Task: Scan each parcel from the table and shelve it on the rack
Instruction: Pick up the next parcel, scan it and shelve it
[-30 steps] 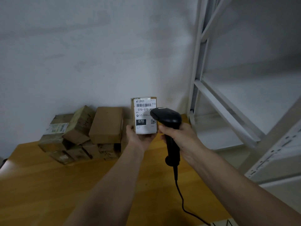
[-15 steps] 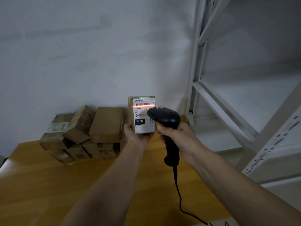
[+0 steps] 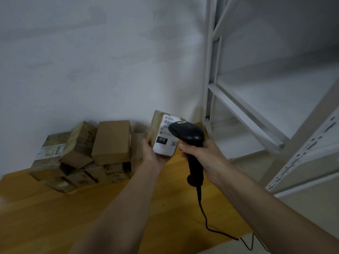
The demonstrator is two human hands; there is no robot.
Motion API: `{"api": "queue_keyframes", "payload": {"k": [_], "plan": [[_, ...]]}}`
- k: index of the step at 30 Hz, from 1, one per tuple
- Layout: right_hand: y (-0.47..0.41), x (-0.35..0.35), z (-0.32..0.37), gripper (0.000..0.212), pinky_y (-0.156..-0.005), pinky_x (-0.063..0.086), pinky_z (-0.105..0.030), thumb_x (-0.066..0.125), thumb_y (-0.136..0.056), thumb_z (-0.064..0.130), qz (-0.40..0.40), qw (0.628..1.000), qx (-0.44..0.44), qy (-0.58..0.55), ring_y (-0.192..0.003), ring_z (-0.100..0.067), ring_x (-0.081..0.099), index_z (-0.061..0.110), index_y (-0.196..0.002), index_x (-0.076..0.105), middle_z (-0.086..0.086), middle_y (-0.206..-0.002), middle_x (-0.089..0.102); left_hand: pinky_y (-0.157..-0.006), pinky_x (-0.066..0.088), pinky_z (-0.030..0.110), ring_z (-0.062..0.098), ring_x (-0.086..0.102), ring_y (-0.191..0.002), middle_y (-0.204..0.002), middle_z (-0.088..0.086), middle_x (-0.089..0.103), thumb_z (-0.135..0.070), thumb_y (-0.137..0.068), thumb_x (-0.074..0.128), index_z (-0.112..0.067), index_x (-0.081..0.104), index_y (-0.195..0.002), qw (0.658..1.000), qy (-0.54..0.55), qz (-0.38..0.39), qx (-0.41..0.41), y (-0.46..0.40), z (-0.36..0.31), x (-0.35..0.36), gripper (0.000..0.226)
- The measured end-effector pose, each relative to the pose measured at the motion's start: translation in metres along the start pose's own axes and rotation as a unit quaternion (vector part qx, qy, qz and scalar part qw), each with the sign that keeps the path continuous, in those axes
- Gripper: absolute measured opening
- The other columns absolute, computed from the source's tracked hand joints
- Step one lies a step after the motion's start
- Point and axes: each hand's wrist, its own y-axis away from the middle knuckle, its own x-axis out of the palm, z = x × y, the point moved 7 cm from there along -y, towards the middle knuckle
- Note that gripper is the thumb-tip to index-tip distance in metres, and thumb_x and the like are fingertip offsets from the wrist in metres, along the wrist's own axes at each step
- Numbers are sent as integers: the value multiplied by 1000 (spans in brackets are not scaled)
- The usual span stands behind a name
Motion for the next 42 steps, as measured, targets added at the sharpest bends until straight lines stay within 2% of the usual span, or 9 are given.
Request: {"api": "queue_keyframes", "payload": {"k": [5, 10, 16, 18, 21, 23, 29, 34, 42], "plan": [[-3, -17, -18, 10, -79, 51, -34, 72, -83, 11, -75, 997, 23, -27, -76, -20, 61, 7, -90, 67, -8, -79, 63, -63, 56, 39, 34, 62, -94, -111, 13, 63, -56, -89, 53, -16, 56, -124, 949, -308, -66, -23, -23, 13, -18, 53], [3, -47, -43, 15, -72, 49, -34, 73, -82, 8, -155, 986, 54, -39, -73, -21, 59, 1, -93, 66, -12, -78, 61, -74, 58, 45, 31, 62, -90, -108, 9, 58, -57, -84, 62, -15, 42, -136, 800, -583, 14, -140, -31, 60, -20, 69], [32, -96, -72, 23, -81, 51, -38, 74, -80, 7, -204, 976, 63, -52, -77, -21, 62, 2, -100, 66, -8, -79, 63, -84, 50, 46, 33, 49, -109, -140, 13, 41, -51, -78, 74, -14, 38, -140, 646, -708, 152, -241, 1, 127, 1, 81], [46, -114, -78, 22, -83, 50, -41, 74, -79, 6, -218, 972, 64, -56, -76, -22, 61, 1, -100, 66, -9, -77, 62, -86, 52, 46, 32, 54, -109, -128, 12, 49, -49, -78, 76, -12, 43, -133, 601, -740, 198, -229, 16, 148, 16, 74], [71, -145, -78, 18, -79, 50, -39, 74, -79, 6, -230, 970, 55, -64, -73, -21, 61, 1, -96, 67, -9, -74, 62, -71, 48, 37, 20, 55, -70, -82, 6, 58, -42, -77, 78, -13, 57, -97, 562, -763, 250, -202, 39, 180, 43, 41], [92, -171, -77, 15, -76, 51, -38, 74, -78, 5, -236, 968, 44, -67, -71, -21, 61, 3, -91, 67, -10, -74, 63, -65, 45, 33, 18, 48, -61, -72, 3, 52, -39, -75, 80, -19, 52, -81, 553, -764, 265, -204, 55, 206, 60, 35], [165, -268, -81, 21, -65, 50, -30, 74, -79, 3, -295, 950, 33, -96, -66, -18, 62, 1, -98, 66, -10, -77, 64, -64, 48, 31, 22, 55, -72, -85, 7, 57, -53, -53, 83, -22, 52, -82, 544, -760, 311, -174, 116, 290, 128, 52], [221, -346, -86, 16, -68, 53, -32, 74, -79, 8, -338, 934, 39, -106, -65, -20, 63, 4, -93, 67, -9, -72, 65, -58, 50, 24, 14, 65, -77, -93, 2, 65, -49, -63, 85, -21, 49, -110, 601, -740, 295, -66, 151, 347, 196, 66], [268, -441, -61, 15, -76, 52, -38, 72, -80, 4, -372, 917, -10, -145, -71, -23, 60, 4, -93, 65, -12, -79, 64, -49, 43, 13, 9, 53, -85, -112, 3, 44, -36, -60, 86, -28, 45, -100, 703, -650, 246, 149, 197, 391, 295, 58]]}}
